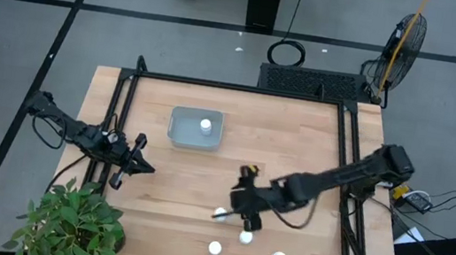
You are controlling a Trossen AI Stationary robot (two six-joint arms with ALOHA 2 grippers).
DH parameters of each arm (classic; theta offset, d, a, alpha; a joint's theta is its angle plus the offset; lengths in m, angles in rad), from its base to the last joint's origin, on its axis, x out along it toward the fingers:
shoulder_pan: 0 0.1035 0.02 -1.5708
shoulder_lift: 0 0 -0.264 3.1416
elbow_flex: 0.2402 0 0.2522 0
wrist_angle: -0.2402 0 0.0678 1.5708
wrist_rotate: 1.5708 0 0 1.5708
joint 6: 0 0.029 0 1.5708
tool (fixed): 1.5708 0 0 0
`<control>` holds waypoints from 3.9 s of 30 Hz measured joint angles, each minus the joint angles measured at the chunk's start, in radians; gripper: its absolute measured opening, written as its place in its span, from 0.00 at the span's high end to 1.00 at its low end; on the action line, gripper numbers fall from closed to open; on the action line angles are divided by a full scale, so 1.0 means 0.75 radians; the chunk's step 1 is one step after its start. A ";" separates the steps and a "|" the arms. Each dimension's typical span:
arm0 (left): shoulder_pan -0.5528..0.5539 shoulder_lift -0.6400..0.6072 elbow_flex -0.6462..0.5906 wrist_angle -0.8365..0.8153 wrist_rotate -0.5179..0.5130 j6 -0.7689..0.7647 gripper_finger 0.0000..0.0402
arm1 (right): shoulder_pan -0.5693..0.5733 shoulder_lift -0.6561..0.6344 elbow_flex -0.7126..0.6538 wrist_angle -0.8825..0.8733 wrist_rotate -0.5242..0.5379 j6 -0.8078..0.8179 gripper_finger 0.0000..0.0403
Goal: Pick and place pill bottles into a basket
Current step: Put the white medicine bottle into the gray basket
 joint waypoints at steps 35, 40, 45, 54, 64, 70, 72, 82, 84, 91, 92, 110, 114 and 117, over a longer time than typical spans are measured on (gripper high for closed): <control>0.000 -0.001 0.000 0.000 -0.001 0.000 0.94 | 0.741 -0.084 -0.208 -0.153 0.208 0.970 0.41; 0.000 -0.001 0.000 0.000 -0.001 0.000 0.94 | 0.749 -0.028 -0.208 -0.166 0.173 0.995 0.41; 0.000 -0.001 0.000 0.000 -0.001 0.000 0.94 | 0.766 -0.016 -0.208 -0.166 0.171 1.039 0.41; 0.000 -0.001 0.000 0.000 -0.001 0.000 0.94 | 0.792 0.026 -0.207 -0.176 0.201 1.100 0.41; 0.000 -0.001 0.000 0.000 -0.001 0.000 0.94 | 0.792 0.085 -0.207 -0.177 0.167 1.139 0.41; 0.000 -0.001 0.000 0.000 -0.001 0.000 0.94 | 0.792 0.117 -0.207 -0.177 0.133 1.165 0.41; 0.000 -0.001 0.000 0.000 -0.001 0.000 0.94 | 0.792 0.117 -0.207 -0.177 0.134 1.165 0.41; 0.000 -0.001 0.000 -0.001 -0.001 0.000 0.94 | 0.785 0.116 -0.207 -0.176 0.137 1.170 0.51; 0.000 -0.001 0.000 -0.001 -0.001 0.000 0.94 | 0.785 0.116 -0.210 -0.174 0.137 1.170 0.56; 0.000 -0.001 0.000 0.000 -0.001 0.000 0.94 | 0.776 0.108 -0.252 -0.158 0.125 1.180 0.63; 0.000 -0.001 0.000 0.000 -0.001 0.000 0.94 | 0.775 0.106 -0.254 -0.160 0.125 1.175 0.63; 0.000 -0.001 0.000 0.000 -0.001 0.000 0.94 | 0.529 -0.104 -0.262 -0.218 0.317 0.785 0.62; 0.000 -0.001 0.000 0.000 -0.001 0.000 0.94 | 0.404 -0.124 -0.262 -0.181 0.360 0.600 0.63; 0.000 -0.001 0.000 0.000 -0.001 0.000 0.94 | 0.313 -0.142 -0.262 -0.136 0.406 0.452 0.62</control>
